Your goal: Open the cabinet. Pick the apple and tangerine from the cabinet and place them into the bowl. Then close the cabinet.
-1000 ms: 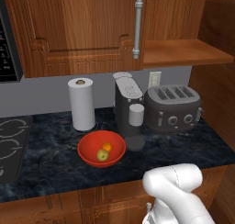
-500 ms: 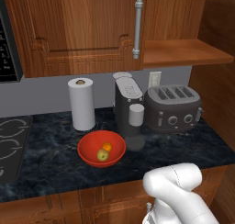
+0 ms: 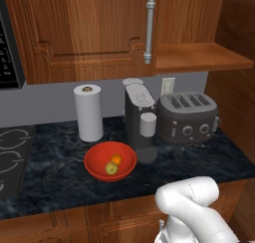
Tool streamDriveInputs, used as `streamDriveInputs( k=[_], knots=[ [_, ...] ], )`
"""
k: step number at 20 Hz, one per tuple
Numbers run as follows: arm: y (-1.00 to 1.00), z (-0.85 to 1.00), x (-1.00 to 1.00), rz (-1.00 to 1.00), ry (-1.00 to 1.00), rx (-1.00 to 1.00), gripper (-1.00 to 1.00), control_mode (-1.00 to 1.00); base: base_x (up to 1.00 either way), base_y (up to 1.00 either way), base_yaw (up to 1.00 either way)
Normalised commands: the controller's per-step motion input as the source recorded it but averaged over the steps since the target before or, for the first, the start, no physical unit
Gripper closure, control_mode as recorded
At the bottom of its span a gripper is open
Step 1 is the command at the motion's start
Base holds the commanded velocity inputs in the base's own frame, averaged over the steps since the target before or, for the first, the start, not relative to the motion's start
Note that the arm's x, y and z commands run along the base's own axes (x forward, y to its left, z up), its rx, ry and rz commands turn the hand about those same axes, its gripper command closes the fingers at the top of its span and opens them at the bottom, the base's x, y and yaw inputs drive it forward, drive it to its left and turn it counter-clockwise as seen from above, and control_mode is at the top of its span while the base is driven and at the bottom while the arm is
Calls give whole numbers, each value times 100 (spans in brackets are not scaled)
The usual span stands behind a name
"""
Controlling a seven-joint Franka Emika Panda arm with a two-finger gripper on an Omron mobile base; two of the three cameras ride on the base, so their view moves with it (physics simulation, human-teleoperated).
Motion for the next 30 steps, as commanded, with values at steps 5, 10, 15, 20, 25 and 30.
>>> streamDriveInputs(
  k=[5,10,15,20,25,30],
  knots=[
    [-32,0,2,0,-1,0,-100,-100,0,0,0],
    [-23,0,27,4,0,0,-100,-100,0,0,0],
    [-25,0,26,7,0,0,-100,-100,0,0,0],
    [-25,0,27,7,0,0,-100,-100,0,0,0],
    [-23,0,37,7,0,0,-100,-100,0,0,0],
    [-12,-8,40,6,0,0,-100,-100,0,0,0]
  ],
)
